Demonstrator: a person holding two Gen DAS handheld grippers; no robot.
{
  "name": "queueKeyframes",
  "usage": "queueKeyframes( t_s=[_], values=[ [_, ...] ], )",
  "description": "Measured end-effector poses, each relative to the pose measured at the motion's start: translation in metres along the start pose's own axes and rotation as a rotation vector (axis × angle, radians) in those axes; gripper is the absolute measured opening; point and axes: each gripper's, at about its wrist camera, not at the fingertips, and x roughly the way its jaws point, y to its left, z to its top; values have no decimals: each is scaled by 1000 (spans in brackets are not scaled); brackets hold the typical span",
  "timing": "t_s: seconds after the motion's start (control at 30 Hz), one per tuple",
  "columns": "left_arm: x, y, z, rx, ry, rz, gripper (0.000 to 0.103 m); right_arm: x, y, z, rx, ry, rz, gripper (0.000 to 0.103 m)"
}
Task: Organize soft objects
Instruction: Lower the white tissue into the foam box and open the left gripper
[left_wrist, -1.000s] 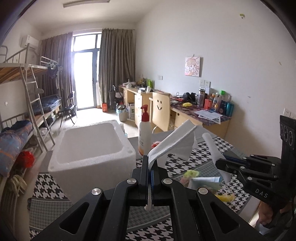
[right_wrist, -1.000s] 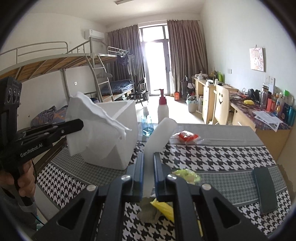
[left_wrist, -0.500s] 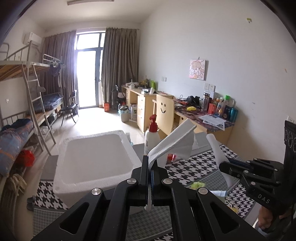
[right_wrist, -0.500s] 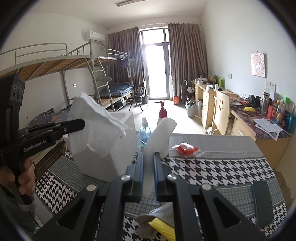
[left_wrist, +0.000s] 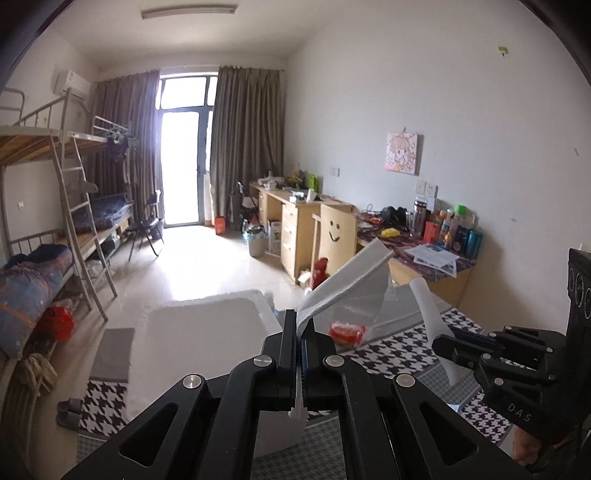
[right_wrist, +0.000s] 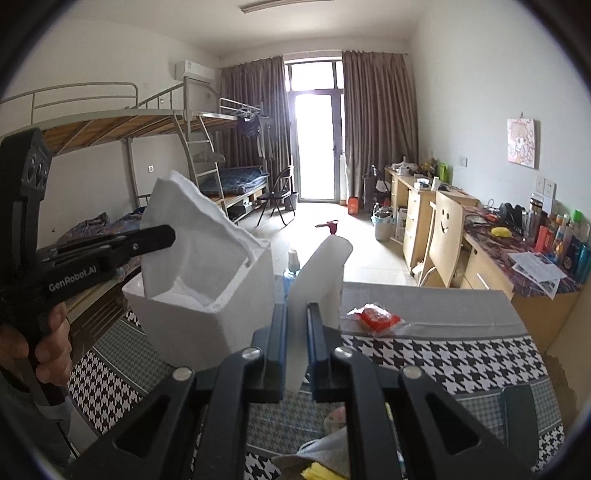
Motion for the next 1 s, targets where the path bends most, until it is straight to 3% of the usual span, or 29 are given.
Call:
queueKeyframes(
  t_s=[0.37, 1.0],
  values=[
    [-4, 9, 10, 0, -41, 84, 1, 6, 15, 16, -50, -15, 44, 12],
    [15, 45, 14, -66, -19, 246, 1, 37, 25, 37, -82, 0, 128, 12]
  ],
)
